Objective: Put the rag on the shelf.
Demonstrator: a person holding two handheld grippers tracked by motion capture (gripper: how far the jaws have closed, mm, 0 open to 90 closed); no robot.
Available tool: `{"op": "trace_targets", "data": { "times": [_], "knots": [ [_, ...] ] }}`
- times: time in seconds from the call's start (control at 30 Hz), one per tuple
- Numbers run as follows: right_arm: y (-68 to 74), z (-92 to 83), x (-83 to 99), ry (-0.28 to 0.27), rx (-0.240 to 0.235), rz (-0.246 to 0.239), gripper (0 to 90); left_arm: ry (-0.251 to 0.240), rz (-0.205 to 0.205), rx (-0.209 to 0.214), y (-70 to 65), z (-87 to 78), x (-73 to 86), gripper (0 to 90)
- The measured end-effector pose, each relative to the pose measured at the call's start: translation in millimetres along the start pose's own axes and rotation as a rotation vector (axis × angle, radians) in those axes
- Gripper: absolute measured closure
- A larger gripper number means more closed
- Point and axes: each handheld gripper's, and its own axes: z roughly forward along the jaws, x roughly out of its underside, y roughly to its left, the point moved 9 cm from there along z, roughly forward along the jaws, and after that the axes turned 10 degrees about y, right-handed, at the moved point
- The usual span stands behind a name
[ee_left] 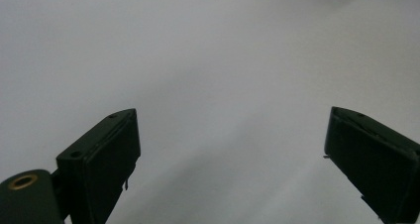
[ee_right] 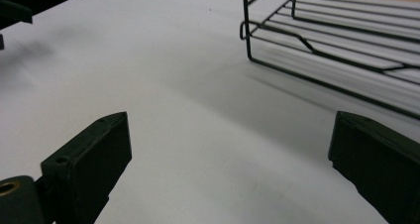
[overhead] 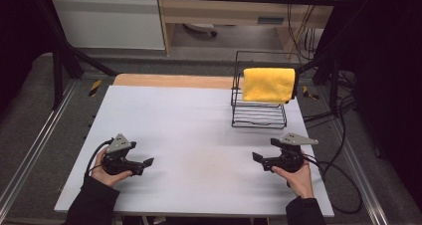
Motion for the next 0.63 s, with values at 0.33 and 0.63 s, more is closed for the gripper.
{"op": "trace_targets", "data": {
  "times": [0.33,0.63],
  "knots": [
    [-11.8,0.4,36.4,0.042,0.003,0.025,2.8,0.005,-0.018,-0.013,8.2,1.2,18.4,7.1],
    [-10.6,3.3,42.6,0.074,0.008,0.006,2.5,0.02,-0.002,-0.02,7.4,3.3,23.3,7.1]
  ]
}}
